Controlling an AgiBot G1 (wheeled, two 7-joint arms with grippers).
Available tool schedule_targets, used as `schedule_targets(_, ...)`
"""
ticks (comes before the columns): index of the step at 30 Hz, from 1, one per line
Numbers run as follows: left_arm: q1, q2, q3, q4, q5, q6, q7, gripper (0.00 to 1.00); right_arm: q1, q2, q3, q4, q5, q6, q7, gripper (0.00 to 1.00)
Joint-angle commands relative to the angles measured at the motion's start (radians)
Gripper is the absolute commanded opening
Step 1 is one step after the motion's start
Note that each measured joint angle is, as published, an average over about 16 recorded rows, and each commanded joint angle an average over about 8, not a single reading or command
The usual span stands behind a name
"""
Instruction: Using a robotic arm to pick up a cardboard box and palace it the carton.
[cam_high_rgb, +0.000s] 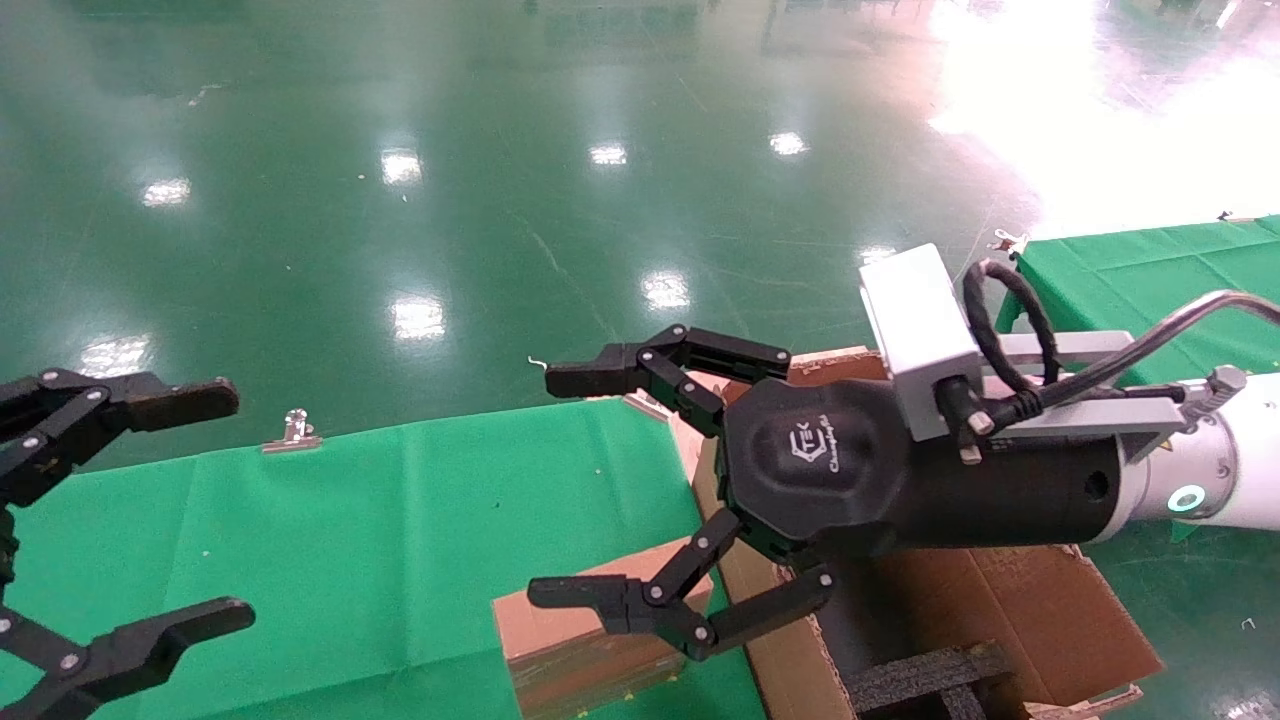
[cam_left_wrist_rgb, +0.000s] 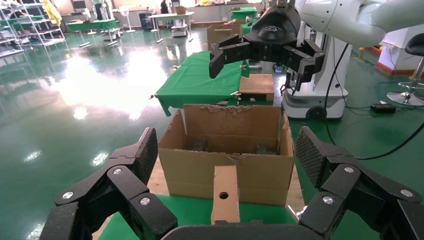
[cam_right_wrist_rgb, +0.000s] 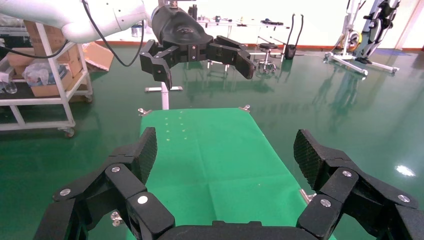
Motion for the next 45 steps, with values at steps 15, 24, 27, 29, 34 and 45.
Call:
schedule_targets(15,0.000,0.000,0.000,0.000,0.000,0.000,0.000,0.55,0.000,0.000,0.000,0.000,0.000,0.000,0.000,1.00)
schedule_targets(24,0.000,0.000,0.000,0.000,0.000,0.000,0.000,0.00,-0.001,0.001,-0.002,-0.005,-0.002,-0.001,0.004,1.00)
schedule_targets(27,0.000,0.000,0.000,0.000,0.000,0.000,0.000,0.00,0.006,0.006,-0.015,-0.011,-0.027,-0.007,0.010,1.00)
schedule_targets(29,0.000,0.000,0.000,0.000,0.000,0.000,0.000,0.00,0.019,0.009,-0.029,-0.016,-0.058,-0.013,0.017,1.00)
schedule_targets(34,0.000,0.000,0.000,0.000,0.000,0.000,0.000,0.00,0.096,0.003,-0.093,-0.031,-0.195,-0.041,0.037,1.00)
schedule_targets(45,0.000,0.000,0.000,0.000,0.000,0.000,0.000,0.00,0.343,-0.122,-0.337,-0.119,-0.529,-0.090,0.040,1.00)
